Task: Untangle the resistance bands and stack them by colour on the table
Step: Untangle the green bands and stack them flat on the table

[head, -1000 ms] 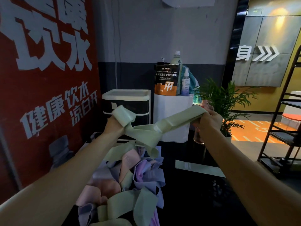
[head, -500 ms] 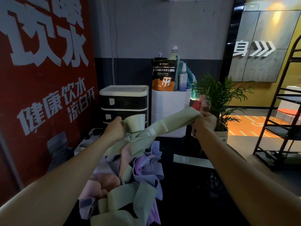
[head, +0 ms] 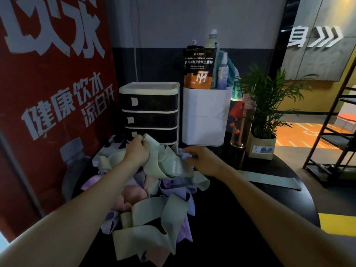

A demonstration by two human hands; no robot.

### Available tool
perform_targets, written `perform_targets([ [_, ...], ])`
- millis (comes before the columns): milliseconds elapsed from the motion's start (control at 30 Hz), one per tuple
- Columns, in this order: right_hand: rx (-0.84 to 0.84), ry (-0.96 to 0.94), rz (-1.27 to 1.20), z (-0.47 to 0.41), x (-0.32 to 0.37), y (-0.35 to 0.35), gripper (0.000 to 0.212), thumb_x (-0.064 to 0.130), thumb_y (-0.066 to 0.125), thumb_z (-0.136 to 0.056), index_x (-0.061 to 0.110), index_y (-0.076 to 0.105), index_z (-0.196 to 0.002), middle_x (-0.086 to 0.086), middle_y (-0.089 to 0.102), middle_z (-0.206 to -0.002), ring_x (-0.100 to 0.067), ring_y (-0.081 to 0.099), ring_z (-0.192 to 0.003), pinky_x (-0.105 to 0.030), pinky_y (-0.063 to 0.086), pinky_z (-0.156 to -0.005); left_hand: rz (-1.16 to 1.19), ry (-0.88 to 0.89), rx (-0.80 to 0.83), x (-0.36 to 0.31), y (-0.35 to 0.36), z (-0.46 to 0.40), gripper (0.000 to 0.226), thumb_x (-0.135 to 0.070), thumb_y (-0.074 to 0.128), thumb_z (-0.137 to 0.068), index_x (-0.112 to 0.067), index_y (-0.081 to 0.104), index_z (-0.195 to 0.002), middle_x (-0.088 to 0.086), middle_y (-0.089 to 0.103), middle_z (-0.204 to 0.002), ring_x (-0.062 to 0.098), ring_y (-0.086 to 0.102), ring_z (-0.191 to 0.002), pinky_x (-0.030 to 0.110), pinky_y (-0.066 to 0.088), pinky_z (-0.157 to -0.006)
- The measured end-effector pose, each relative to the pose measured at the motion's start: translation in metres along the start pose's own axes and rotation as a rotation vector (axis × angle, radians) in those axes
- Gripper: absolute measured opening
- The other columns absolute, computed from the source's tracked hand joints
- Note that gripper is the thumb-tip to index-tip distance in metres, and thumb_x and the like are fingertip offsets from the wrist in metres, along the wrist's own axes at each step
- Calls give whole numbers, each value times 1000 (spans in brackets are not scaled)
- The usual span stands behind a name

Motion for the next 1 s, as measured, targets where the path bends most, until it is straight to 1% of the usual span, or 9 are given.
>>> perform_targets([
  [67, 115, -43, 58, 3, 9, 23, 33, 19, 55, -93, -7, 59, -113, -16, 63, -106, -23, 60, -95, -21, 42, -77, 41, -10, -19, 0, -2, 4, 31, -14, 35, -99, -9, 47, -127, 14, 53, -125, 30, 46, -122, 30, 35, -94],
  [133, 183, -37, 157, 7, 7, 34, 32, 27, 55, -93, -3, 59, -85, -9, 56, -78, -19, 53, -71, -16, 34, -60, 40, 10, -39, 2, -4, 5, 18, -15, 35, -99, -13, 51, -106, 12, 55, -104, 31, 51, -110, 30, 36, -83],
  [200, 161, -13, 241, 7, 2, 30, 39, 34, 58, -91, 13, 45, -60, 2, 40, -62, -9, 37, -57, -17, 30, -52, 34, 25, -59, 3, -6, 5, 20, -18, 36, -99, -19, 45, -82, 2, 50, -82, 25, 51, -92, 27, 33, -74],
  [267, 76, 9, 241, 5, 0, 14, 44, 35, 62, -88, 21, 38, -54, 6, 38, -60, -8, 35, -56, -24, 30, -55, 59, 45, -100, 0, -9, 6, 19, -21, 36, -100, -17, 44, -83, 2, 48, -79, 21, 48, -84, 26, 31, -69],
  [367, -74, -24, 124, 3, 10, -15, 34, 31, 65, -86, 12, 48, -63, 5, 42, -57, -6, 35, -52, -23, 29, -50, 69, 110, -183, -11, -15, 6, 19, -21, 35, -101, -9, 42, -88, 0, 44, -72, 18, 44, -75, 27, 23, -55],
  [533, -218, -187, -145, 1, 38, -53, 25, 18, 59, -90, 8, 49, -70, 2, 39, -59, -5, 33, -53, -15, 30, -51, -4, 230, -173, -29, -11, 4, 17, -21, 35, -100, -11, 39, -86, 8, 46, -77, 21, 43, -73, 25, 19, -54],
  [733, -433, -228, -454, 6, 40, -83, 22, 14, 51, -95, 12, 52, -73, -2, 46, -65, -6, 39, -58, -19, 33, -56, -49, 305, -152, -50, -6, 9, 13, -17, 34, -100, -10, 40, -91, -1, 41, -65, 9, 38, -57, 16, 29, -45],
  [833, -348, -182, -623, 9, 36, -73, 23, 13, 50, -95, 13, 57, -74, -2, 47, -65, -9, 40, -59, -21, 33, -54, -104, 273, -174, -51, -8, 4, 16, -16, 33, -100, -6, 45, -99, 6, 46, -72, 19, 43, -66, 29, 23, -54],
  [1000, -2, -93, -191, 9, 36, -36, 20, 17, 62, -89, 0, 70, -87, -7, 55, -73, -11, 44, -67, -19, 36, -61, 0, 186, -184, -50, -3, 4, 18, -19, 34, -100, -7, 47, -97, 3, 47, -76, 21, 47, -75, 28, 25, -56],
])
Point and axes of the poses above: each hand's wrist, its own z-axis away from the middle knuckle, its own y-axis out of the palm, x = y × z, the point moved 8 cm from there along -z, towards the middle knuckle
